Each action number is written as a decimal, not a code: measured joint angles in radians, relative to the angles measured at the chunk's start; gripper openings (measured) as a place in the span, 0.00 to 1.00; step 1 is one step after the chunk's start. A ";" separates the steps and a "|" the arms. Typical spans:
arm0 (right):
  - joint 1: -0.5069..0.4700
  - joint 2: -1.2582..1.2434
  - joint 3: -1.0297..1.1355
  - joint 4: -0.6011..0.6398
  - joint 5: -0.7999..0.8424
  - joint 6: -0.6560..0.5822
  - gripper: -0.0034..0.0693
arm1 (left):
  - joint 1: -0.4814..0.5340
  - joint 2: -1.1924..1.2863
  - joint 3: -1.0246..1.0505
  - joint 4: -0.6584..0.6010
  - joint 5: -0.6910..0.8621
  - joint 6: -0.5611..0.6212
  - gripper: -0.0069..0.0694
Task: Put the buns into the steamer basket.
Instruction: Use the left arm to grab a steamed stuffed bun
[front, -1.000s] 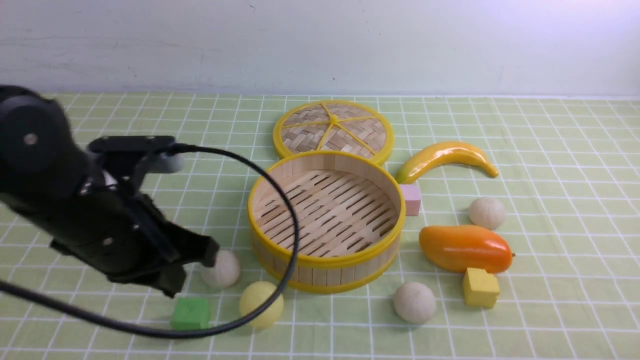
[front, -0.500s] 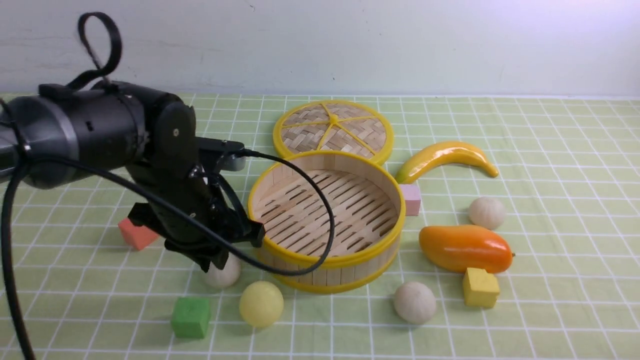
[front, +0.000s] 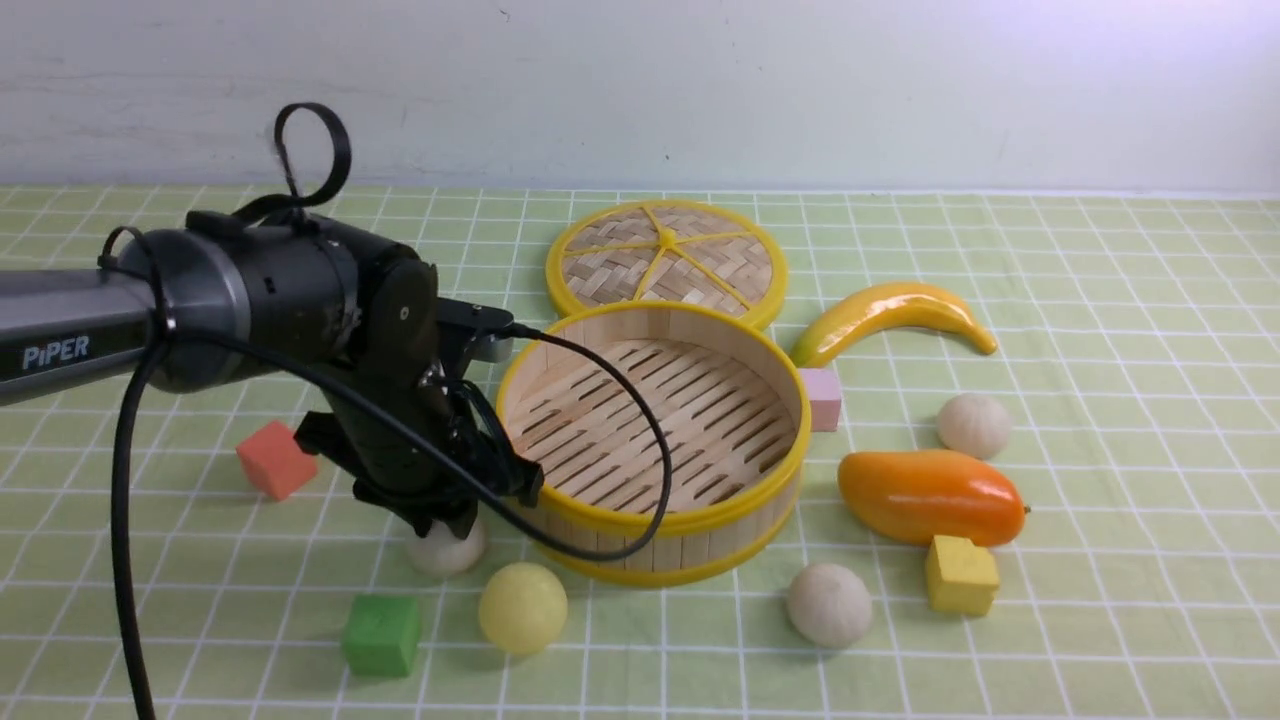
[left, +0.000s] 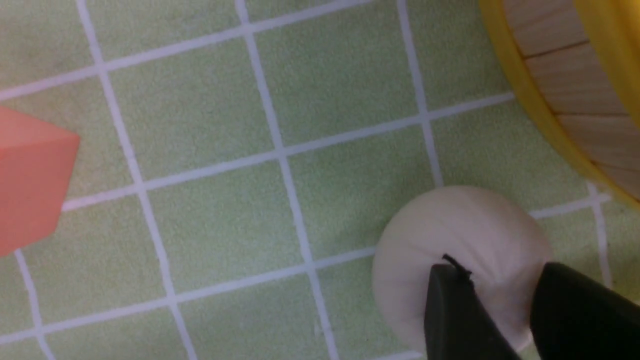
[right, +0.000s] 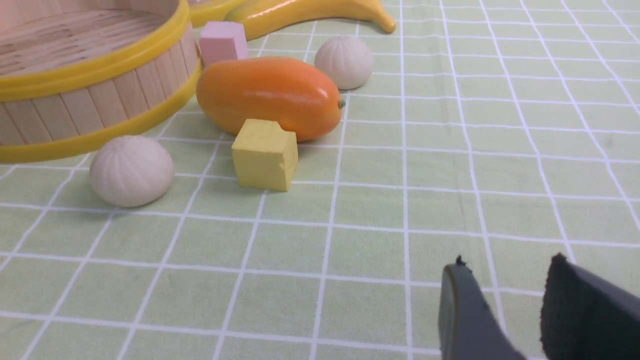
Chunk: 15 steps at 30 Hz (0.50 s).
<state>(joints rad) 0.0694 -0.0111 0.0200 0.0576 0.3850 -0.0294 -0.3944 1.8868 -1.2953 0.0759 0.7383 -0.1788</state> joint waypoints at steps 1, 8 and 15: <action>0.000 0.000 0.000 0.000 0.000 0.000 0.38 | 0.000 0.001 0.000 0.001 -0.001 0.000 0.35; 0.000 0.000 0.000 0.000 0.000 0.000 0.38 | 0.000 0.001 -0.001 0.002 0.009 -0.001 0.09; 0.000 0.000 0.000 0.000 0.000 0.000 0.38 | -0.017 -0.092 -0.050 -0.013 0.135 0.000 0.07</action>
<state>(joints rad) 0.0694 -0.0111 0.0200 0.0576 0.3850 -0.0294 -0.4119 1.7952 -1.3452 0.0627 0.8729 -0.1786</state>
